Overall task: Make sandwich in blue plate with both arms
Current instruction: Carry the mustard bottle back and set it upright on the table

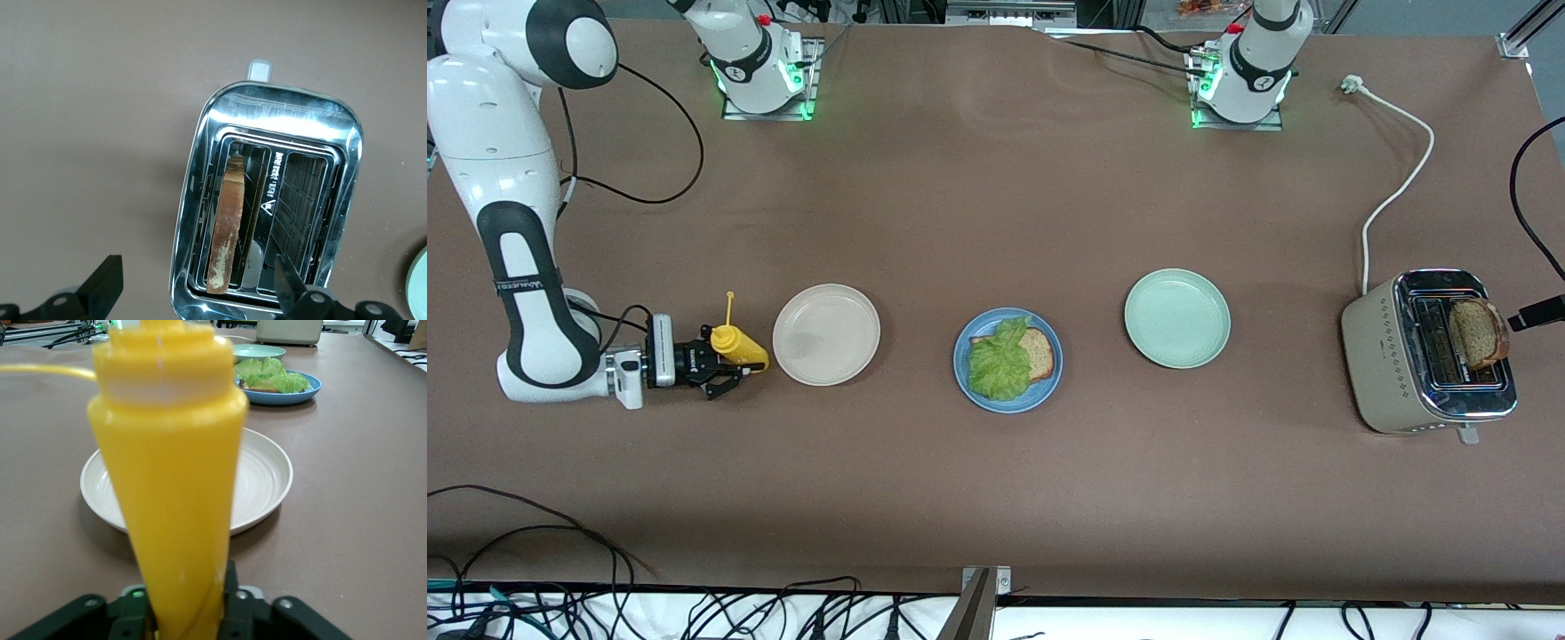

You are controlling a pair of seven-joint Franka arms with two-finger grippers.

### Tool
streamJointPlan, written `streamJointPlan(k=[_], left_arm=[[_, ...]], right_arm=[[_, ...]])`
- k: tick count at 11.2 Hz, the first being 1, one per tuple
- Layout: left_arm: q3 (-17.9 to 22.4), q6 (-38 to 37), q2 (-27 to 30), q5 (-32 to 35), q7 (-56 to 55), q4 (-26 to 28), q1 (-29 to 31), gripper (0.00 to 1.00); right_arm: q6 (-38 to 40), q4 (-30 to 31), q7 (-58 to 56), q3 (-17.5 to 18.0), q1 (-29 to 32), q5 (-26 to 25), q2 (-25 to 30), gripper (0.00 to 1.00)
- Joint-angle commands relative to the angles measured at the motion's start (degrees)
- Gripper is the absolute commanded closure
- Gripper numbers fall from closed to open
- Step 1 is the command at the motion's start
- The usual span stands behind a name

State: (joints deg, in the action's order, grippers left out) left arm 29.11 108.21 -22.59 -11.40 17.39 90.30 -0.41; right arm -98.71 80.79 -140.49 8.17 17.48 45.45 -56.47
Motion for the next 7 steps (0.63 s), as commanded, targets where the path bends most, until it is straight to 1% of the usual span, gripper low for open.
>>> streamJointPlan(k=[1,4,5,7], left_arm=[[0.15,1.74,-1.66,-1.70,1.77,0.14,-0.21,0.00],[0.06,1.91,-2.19,-1.52,1.68,0.14,-0.38,0.00],[-0.11,1.91,-2.46,-1.52,1.68,0.14,-0.47,0.00],[-0.29,2.00,-3.77,-1.52,2.11,-0.03,-1.00,0.00]], right_arm=[[0.45,-1.78,-1.19,1.06,0.97,1.66,-1.28,0.00],[0.45,-2.65,-1.28,0.79,0.97,1.31,-0.93,0.00],[0.45,-3.62,-1.63,0.53,1.06,0.44,-0.75,0.00],[0.54,-4.07,-2.07,-2.18,1.32,-2.90,1.53,0.00]])
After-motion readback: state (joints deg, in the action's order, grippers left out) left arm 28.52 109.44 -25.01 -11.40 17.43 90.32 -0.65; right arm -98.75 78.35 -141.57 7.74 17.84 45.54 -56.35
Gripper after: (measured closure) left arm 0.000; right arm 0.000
